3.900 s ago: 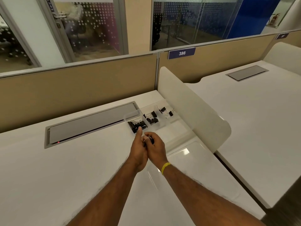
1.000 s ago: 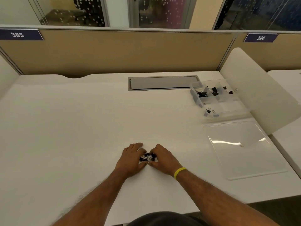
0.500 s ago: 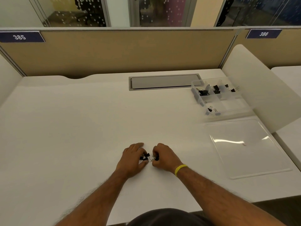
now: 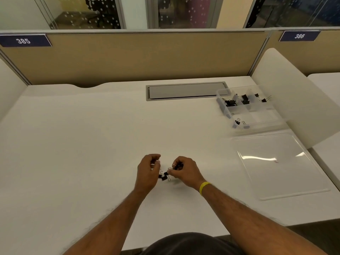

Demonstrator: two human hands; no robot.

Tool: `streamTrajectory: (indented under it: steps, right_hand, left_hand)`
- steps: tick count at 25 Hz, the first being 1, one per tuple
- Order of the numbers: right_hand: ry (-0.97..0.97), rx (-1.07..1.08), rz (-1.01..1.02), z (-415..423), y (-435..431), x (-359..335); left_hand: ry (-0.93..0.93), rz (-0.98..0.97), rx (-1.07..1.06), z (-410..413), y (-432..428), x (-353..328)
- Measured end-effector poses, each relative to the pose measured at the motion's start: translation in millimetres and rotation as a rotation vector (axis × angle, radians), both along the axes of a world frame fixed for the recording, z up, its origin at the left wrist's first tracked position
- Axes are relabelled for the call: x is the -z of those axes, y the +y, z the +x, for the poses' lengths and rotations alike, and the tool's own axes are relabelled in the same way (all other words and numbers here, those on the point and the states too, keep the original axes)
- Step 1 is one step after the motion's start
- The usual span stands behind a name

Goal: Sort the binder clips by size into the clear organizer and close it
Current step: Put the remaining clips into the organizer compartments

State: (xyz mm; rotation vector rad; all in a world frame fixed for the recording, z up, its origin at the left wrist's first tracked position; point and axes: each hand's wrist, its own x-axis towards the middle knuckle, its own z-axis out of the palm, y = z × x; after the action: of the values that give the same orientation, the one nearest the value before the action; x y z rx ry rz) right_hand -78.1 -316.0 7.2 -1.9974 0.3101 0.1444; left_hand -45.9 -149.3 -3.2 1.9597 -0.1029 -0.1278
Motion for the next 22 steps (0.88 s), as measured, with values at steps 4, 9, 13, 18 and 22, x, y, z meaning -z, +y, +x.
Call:
streamTrajectory:
  steps: [4,9,13,18,22]
  right_hand:
    - [-0.074,-0.082,0.033,8,16,-17]
    - [-0.108,-0.097,0.015,13,23,-27]
    - [-0.048,-0.067,-0.181,14,10,-11]
    - [0.11,-0.323,-0.497,3,21,8]
    - [0.058,-0.375,-0.629,4,34,11]
  left_hand:
    - [0.223,-0.199,-0.043,-8,-12,-9]
    - [0.673,-0.688,-0.274,-5,-8,-17]
    - [0.704,-0.811,-0.453,-3,6,-18]
    - [0.677,-0.835,-0.538,-1,19,-19]
    - [0.681,-0.823,-0.539,-3,26,-16]
